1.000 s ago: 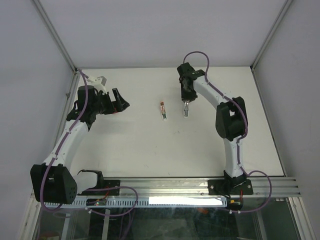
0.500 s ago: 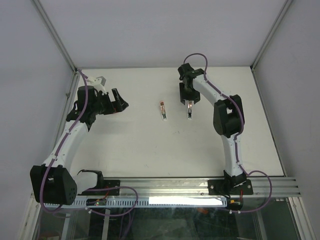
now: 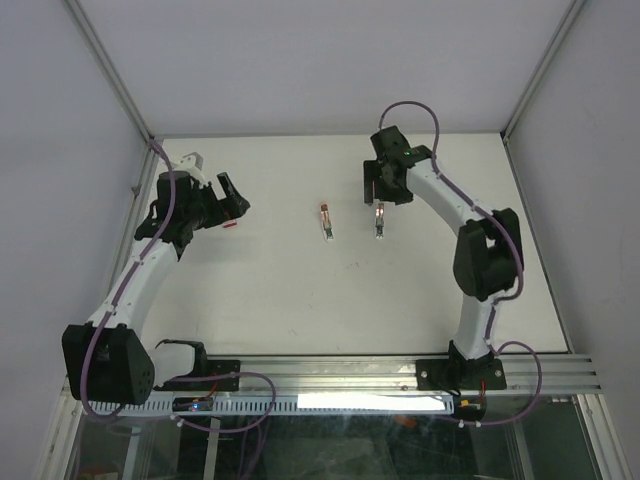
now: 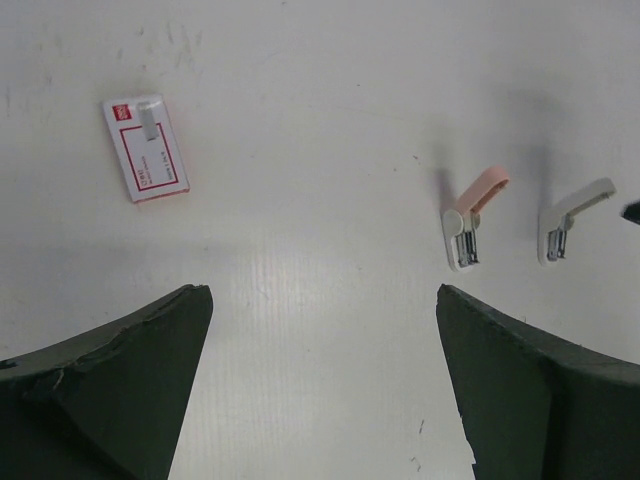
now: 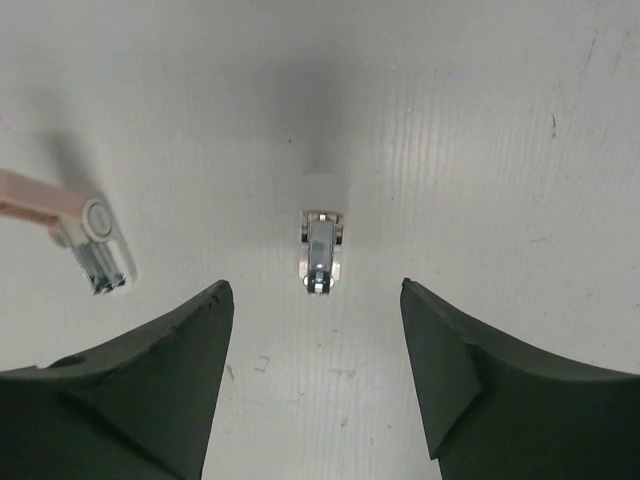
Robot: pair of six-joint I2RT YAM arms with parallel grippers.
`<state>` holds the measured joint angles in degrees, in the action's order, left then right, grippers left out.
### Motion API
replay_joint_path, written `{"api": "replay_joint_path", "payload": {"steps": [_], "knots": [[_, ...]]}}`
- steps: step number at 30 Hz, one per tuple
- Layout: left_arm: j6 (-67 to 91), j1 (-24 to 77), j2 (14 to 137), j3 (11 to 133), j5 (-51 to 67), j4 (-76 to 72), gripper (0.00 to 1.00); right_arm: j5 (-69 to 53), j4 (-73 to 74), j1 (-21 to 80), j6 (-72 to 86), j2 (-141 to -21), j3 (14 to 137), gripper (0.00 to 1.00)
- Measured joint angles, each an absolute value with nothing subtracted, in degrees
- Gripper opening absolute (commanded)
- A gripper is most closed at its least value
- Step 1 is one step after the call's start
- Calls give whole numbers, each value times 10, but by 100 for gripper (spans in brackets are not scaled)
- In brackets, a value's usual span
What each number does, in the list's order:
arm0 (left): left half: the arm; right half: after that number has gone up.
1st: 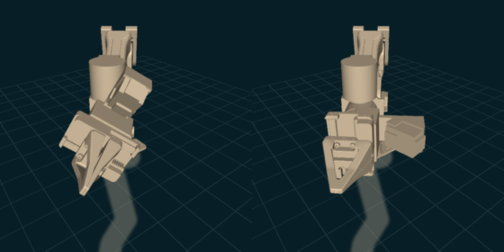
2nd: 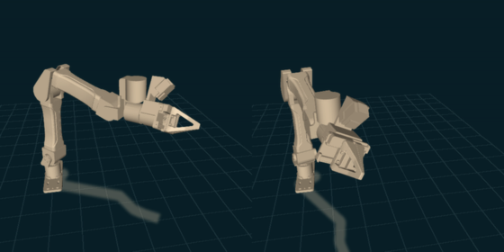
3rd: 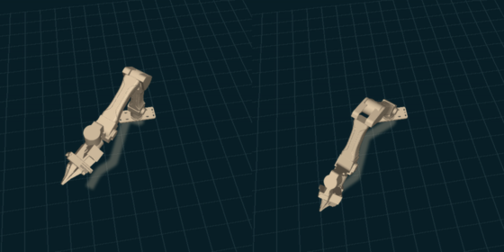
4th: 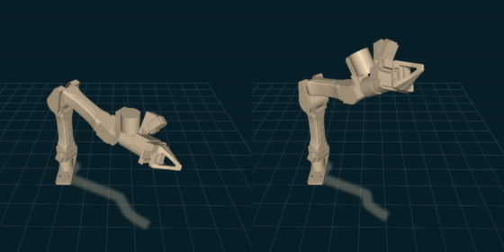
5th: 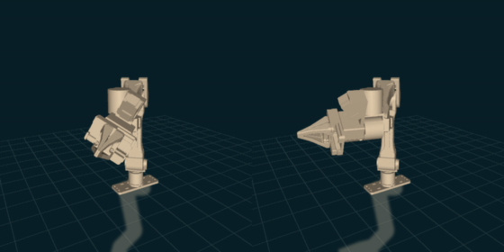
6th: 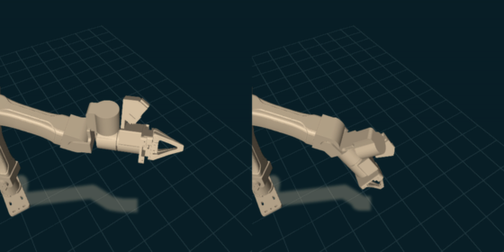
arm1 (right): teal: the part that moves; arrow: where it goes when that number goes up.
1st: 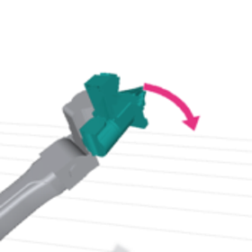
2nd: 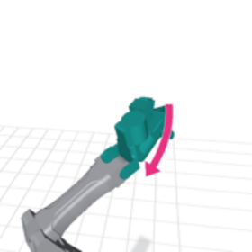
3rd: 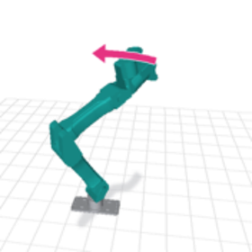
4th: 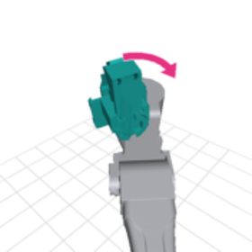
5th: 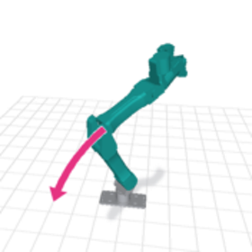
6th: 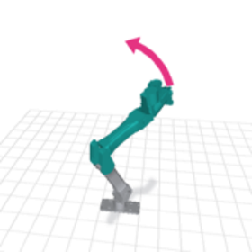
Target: Load the staples into the stapler
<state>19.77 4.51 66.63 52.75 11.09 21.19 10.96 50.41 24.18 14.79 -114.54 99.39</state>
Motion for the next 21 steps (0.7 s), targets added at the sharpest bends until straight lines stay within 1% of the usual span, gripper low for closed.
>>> {"api": "replay_joint_path", "payload": {"steps": [6, 9, 12, 15, 18, 21], "knots": [[259, 45, 736, 523, 50, 209, 99, 57, 370, 241, 154, -932, 797, 72], [272, 45, 775, 524, 7, 202, 99, 29, 315, 239, 155, -862, 727, 72], [276, 45, 834, 535, -29, 199, 98, 1, 273, 235, 158, -832, 681, 72], [275, 45, 907, 570, -54, 200, 94, -24, 248, 229, 164, -824, 653, 72], [270, 45, 971, 611, -73, 199, 87, -42, 233, 223, 172, -821, 635, 71], [263, 45, 1006, 638, -84, 198, 82, -56, 223, 221, 179, -820, 630, 70]]}}
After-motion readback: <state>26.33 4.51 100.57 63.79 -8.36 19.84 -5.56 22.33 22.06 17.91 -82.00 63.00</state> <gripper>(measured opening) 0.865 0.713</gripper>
